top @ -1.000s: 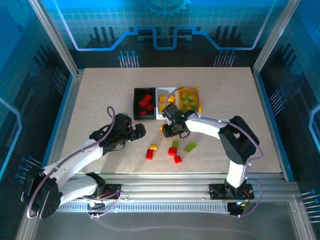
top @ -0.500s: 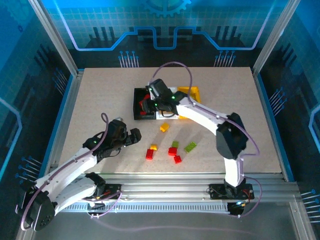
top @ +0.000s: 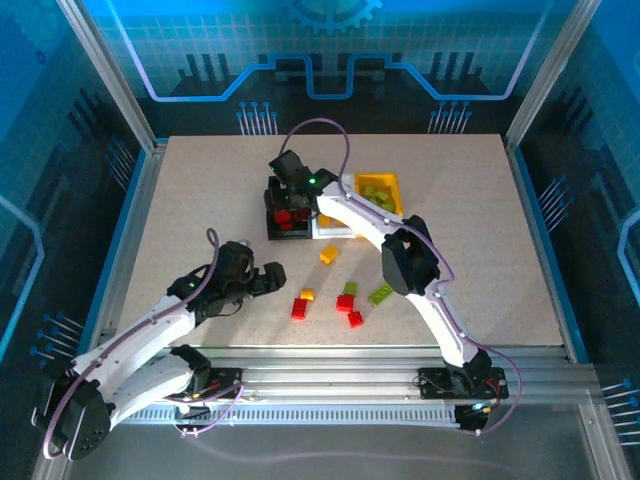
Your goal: Sort the legos into containers by color
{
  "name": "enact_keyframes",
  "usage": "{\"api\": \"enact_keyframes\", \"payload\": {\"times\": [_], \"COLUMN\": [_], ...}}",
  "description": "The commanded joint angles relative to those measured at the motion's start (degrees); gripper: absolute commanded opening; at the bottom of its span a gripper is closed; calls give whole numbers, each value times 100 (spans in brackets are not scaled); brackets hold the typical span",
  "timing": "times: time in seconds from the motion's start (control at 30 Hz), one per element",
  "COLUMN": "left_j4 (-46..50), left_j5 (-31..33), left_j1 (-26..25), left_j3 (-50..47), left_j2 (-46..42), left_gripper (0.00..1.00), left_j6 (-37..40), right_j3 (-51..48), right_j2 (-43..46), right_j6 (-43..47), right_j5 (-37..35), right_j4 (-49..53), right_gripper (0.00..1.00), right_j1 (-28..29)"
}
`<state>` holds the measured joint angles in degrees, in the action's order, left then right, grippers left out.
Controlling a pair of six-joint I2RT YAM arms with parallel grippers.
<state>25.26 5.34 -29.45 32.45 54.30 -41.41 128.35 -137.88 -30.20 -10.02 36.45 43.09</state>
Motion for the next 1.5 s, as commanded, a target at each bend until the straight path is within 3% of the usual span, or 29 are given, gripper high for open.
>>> {"api": "enact_keyframes", "payload": {"times": [0.0,0.13,0.37,0.57,0.77,1.07,1.27,1.37,1.47], "left_j4": [-79,-192,301,367,213,154,547,701,638], "left_j5": [-381,-656,-103,213,400,519,917,927,808], "left_j1": [35,-198,-1609,-1875,-2014,-2029,-1941,-1551,-790], "left_j3": [-30,99,803,928,1136,1159,1163,1354,1738], "left_j2": [128,433,1648,2460,3164,3328,2286,1657,1458], "left_gripper": [99,96,90,77,65,36,31,31,32], "left_j6": [235,352,604,745,825,823,689,736,918], "right_j3": [-113,-1198,-3393,-4694,-5385,-5857,-6052,-6192,-6349], "right_j2": [572,1501,3016,3970,4667,5242,5414,5512,5604], "right_j6": [31,1,-148,-258,-295,-320,-359,-397,-452], "right_j5": [-1,-53,-74,-96,-187,-272,-270,-272,-273], "right_j4": [8,-444,-1117,-1499,-1647,-1714,-1711,-1720,-1707], "right_gripper": [65,67,69,69,70,71,71,71,71], "right_j1": [28,24,-69,-177,-250,-319,-363,-385,-414]}}
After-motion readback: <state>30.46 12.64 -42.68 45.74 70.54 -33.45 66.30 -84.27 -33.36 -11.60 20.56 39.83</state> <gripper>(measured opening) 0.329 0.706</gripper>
